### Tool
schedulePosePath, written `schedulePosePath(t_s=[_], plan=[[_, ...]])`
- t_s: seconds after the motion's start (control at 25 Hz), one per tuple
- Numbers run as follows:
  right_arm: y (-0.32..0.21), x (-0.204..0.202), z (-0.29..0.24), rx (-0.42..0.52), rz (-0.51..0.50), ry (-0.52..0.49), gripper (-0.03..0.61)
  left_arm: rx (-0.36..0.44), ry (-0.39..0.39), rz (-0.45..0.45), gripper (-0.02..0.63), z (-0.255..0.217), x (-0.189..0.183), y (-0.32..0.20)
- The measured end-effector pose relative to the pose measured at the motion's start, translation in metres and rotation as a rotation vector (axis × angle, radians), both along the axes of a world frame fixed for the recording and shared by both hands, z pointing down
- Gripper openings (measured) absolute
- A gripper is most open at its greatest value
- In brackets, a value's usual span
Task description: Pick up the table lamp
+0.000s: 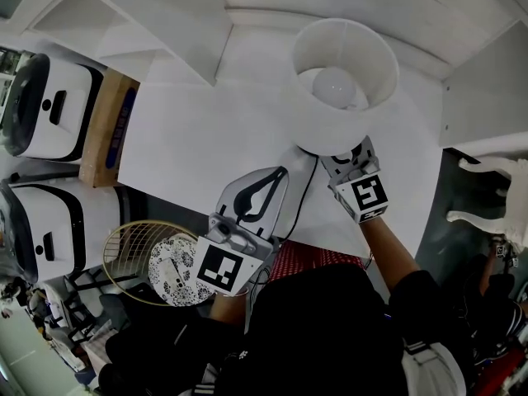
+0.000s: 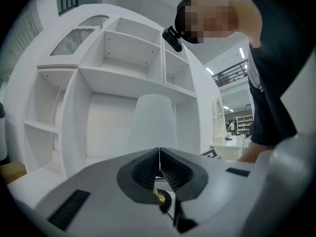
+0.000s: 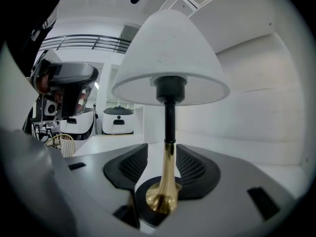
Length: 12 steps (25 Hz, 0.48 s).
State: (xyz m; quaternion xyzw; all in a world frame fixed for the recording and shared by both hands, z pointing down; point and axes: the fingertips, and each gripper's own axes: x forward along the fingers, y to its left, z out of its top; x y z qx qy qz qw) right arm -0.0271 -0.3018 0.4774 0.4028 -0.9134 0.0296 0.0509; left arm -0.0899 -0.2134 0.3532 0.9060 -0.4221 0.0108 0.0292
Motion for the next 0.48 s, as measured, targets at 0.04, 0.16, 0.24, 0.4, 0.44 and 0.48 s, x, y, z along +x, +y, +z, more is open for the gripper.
schedulePosePath(t_s=[0.04, 0.16, 0.24, 0.4, 0.44, 0.48], plan=[[-0.001, 0.000, 0.000, 0.001, -0.001, 0.000, 0.170, -0.003, -0.001, 0.000, 0.014, 0.001, 0.000, 0.000], [-0.005, -0.001, 0.003, 0.000, 0.001, 0.006, 0.170, -0.004, -0.002, -0.005, 0.014, 0.001, -0.001, 0.000], [-0.007, -0.002, 0.004, 0.000, 0.002, 0.007, 0.170, -0.002, -0.002, -0.008, 0.014, 0.001, -0.001, -0.001], [-0.014, -0.004, 0.006, -0.002, 0.000, 0.005, 0.170, -0.009, -0.005, -0.020, 0.014, 0.003, -0.005, -0.002], [-0.015, -0.005, 0.006, -0.003, -0.001, 0.004, 0.170, -0.010, -0.003, -0.025, 0.014, 0.004, -0.007, -0.003], [-0.017, -0.006, 0.006, -0.004, -0.003, 0.001, 0.170, -0.010, -0.002, -0.028, 0.013, 0.004, -0.008, -0.003]])
